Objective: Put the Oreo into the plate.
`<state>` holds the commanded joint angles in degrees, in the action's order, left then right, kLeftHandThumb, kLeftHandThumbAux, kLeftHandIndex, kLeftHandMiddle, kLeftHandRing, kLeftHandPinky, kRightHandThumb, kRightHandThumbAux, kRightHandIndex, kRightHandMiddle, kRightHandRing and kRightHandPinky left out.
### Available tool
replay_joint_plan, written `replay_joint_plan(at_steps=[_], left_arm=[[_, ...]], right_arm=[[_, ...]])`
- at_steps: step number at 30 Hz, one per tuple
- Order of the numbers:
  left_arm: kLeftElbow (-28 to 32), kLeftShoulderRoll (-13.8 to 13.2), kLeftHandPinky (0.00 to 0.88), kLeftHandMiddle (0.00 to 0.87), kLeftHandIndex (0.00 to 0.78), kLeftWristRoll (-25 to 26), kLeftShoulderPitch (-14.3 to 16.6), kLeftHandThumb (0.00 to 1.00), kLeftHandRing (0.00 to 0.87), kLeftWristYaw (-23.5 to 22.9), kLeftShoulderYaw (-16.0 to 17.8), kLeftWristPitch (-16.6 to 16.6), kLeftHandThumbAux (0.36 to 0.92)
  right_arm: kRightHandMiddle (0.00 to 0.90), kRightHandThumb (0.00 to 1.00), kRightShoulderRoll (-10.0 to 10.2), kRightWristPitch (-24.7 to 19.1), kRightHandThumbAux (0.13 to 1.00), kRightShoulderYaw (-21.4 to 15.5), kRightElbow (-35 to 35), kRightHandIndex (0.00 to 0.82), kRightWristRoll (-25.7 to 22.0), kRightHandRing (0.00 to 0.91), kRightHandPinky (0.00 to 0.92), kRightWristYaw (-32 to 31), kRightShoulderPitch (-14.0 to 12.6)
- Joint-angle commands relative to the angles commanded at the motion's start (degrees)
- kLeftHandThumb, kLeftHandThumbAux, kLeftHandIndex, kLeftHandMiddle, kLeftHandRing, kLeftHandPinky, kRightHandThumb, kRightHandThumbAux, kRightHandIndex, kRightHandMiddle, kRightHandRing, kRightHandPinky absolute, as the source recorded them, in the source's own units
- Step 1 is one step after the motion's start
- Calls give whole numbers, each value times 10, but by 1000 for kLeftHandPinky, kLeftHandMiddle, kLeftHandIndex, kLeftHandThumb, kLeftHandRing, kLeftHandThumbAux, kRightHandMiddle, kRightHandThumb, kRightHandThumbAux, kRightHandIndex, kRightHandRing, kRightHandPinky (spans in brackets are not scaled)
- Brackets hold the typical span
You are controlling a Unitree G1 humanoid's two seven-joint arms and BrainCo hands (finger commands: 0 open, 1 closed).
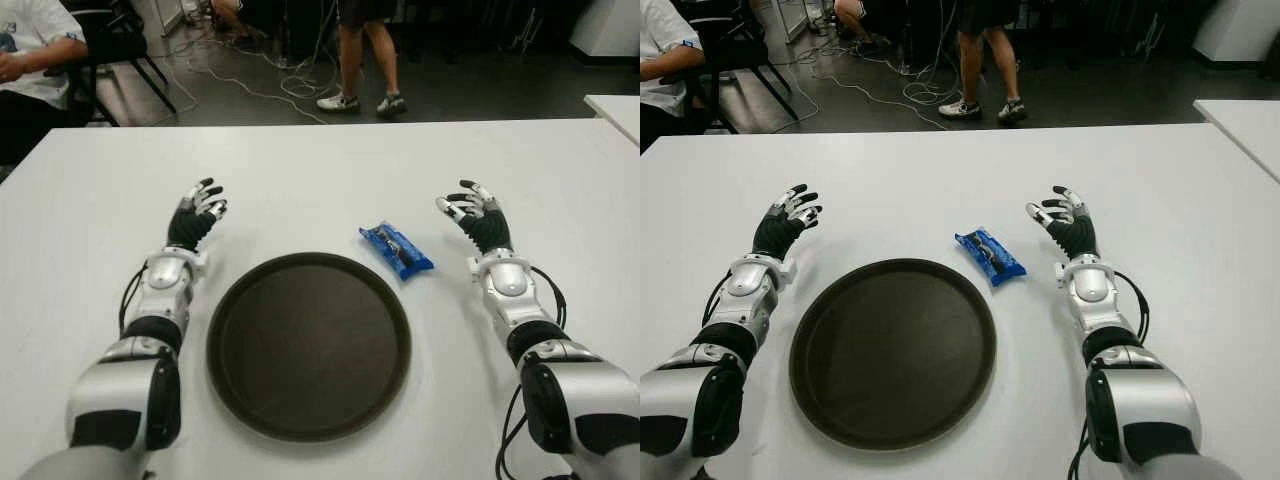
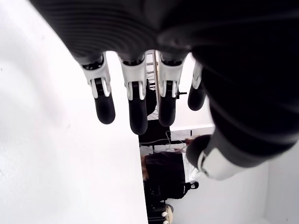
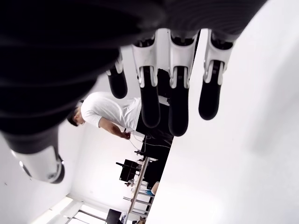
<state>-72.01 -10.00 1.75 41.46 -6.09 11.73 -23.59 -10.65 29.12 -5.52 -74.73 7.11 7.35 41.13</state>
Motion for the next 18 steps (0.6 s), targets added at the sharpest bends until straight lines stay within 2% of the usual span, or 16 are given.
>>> replay_joint_plan(at_steps=[18], left_arm=[[-1,0,193,179,101,0,0,127,183,-5,1,-1,681]], right_arm=[[310,204,0,-3,550,0,-1,181,-1,328,317,1,1]])
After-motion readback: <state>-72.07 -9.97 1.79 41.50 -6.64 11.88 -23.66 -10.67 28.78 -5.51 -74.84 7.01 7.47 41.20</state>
